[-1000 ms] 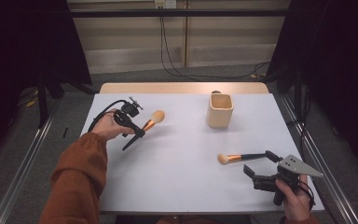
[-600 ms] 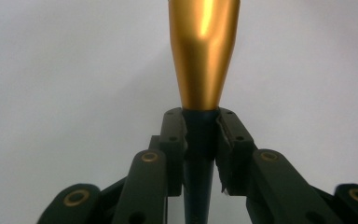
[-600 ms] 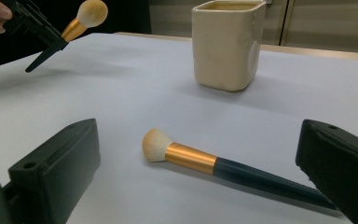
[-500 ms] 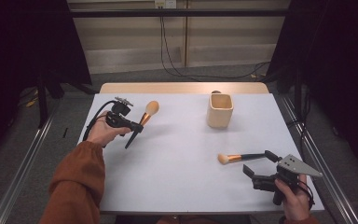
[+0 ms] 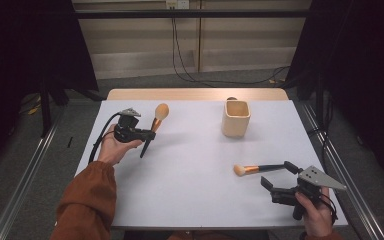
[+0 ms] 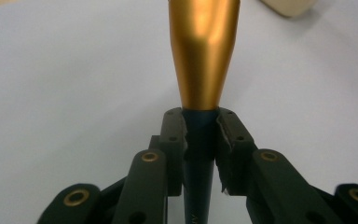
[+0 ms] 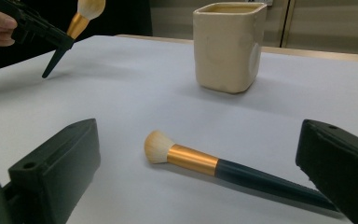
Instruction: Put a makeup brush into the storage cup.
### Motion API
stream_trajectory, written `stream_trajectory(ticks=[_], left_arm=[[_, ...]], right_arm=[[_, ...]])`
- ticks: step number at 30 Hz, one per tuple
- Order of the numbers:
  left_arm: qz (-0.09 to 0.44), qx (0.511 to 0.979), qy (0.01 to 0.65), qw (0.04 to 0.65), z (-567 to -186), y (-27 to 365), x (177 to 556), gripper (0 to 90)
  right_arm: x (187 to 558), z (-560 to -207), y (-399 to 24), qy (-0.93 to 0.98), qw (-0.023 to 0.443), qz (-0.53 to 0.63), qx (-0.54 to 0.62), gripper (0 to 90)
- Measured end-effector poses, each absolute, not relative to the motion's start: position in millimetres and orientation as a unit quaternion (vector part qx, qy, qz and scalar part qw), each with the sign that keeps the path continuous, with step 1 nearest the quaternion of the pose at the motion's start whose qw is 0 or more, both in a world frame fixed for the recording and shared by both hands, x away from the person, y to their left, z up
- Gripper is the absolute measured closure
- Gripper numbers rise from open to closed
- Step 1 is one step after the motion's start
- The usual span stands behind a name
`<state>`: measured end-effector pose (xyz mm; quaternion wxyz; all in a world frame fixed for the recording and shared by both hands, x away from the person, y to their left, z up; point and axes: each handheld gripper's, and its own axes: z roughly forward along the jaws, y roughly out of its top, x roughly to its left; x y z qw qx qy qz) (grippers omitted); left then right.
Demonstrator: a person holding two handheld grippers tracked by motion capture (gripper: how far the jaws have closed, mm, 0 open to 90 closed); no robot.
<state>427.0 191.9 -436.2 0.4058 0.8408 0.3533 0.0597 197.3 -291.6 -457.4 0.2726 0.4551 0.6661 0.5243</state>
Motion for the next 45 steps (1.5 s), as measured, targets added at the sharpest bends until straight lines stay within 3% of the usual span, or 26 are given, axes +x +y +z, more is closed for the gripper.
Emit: stream_trajectory(ticks=[19, 30, 45], left_arm=[[0.087, 0.796, 0.359, 0.48, -431.1, 190.1, 397.8, 74.4], [0.101, 0.779, 0.329, 0.524, -433.3, 187.7, 368.5, 74.4], [0.087, 0.766, 0.306, 0.558, -421.2, 180.8, 340.6, 74.4]], right_arm=[[198.3, -456.0, -290.9, 0.664, 0.272, 0.529, 0.453, 0.0], [199.4, -453.5, -289.9, 0.66, 0.277, 0.533, 0.451, 0.0], [208.5, -442.0, -279.2, 0.657, 0.285, 0.544, 0.438, 0.0]])
